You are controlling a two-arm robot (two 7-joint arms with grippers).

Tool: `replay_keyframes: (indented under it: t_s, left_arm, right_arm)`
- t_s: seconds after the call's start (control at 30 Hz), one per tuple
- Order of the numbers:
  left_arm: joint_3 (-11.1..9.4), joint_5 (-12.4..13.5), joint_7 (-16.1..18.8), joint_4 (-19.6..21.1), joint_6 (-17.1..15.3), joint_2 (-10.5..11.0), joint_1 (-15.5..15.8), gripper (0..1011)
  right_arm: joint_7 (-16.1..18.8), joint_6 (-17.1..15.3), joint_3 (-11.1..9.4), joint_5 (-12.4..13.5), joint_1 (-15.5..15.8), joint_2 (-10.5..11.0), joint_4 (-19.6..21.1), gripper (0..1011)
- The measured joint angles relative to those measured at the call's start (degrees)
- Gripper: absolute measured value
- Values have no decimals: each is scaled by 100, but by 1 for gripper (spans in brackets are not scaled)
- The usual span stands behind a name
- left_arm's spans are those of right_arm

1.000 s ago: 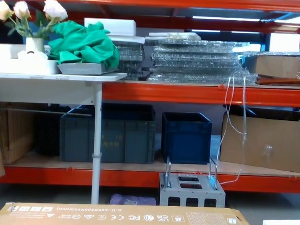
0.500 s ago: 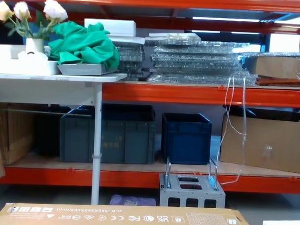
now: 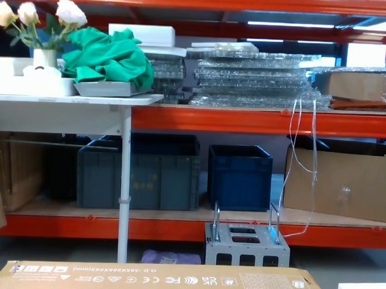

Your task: Use one hand to grasp the basket and place it at the designated location.

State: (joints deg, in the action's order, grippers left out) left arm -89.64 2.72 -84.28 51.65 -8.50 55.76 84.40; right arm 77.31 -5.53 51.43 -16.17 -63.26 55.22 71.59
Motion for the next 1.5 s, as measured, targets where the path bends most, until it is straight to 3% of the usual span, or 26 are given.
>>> replay_keyframes:
  t_s: [1.37,1.5]
  left_arm:
    - [0,0,0,0,0,0,0,0]
    - [0,0,0,0,0,0,0,0]
  right_arm:
    - [278,434,658,-35,-154,-662,-1132,1000]
    - [234,434,664,-34,-145,-636,-1097,934]
